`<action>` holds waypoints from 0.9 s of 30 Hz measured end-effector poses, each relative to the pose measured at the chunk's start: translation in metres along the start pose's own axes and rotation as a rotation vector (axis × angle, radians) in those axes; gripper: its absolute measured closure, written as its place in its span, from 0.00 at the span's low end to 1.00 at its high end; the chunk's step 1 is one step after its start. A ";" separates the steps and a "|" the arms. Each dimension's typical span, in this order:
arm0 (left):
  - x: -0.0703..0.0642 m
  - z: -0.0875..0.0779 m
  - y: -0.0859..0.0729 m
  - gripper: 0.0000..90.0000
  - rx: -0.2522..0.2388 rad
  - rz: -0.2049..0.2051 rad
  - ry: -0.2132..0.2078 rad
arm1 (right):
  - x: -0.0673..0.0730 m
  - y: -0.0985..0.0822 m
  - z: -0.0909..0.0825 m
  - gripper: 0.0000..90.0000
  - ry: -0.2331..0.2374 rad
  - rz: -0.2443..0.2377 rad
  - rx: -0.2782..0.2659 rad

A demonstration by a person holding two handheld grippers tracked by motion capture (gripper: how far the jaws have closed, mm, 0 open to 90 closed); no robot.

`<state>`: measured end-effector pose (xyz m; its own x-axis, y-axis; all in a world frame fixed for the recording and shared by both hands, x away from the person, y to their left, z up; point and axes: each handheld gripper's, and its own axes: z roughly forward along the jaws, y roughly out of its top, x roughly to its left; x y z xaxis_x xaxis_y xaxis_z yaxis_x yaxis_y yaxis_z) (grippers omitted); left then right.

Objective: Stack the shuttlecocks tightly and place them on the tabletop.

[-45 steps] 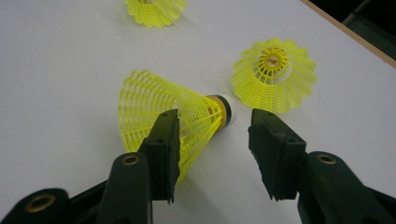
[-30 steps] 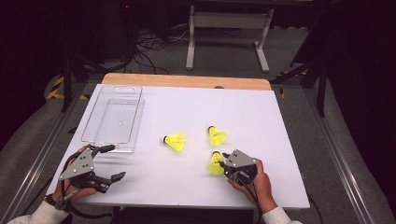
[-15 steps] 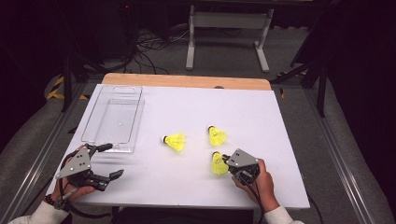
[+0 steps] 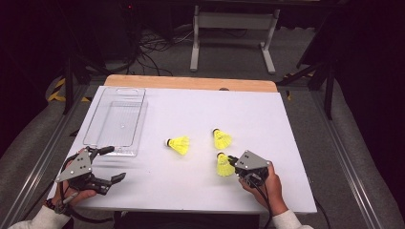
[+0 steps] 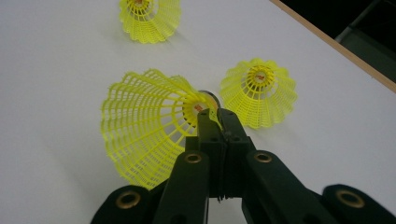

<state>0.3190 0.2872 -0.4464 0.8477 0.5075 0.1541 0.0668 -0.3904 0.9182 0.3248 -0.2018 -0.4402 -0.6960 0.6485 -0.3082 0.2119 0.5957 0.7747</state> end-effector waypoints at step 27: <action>0.002 0.000 -0.001 0.09 0.004 -0.007 0.002 | -0.010 0.015 -0.009 1.00 0.020 0.006 -0.081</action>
<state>0.3203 0.2886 -0.4467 0.8464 0.5114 0.1482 0.0746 -0.3896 0.9180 0.3290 -0.2035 -0.4209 -0.7089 0.6417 -0.2927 0.1606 0.5509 0.8190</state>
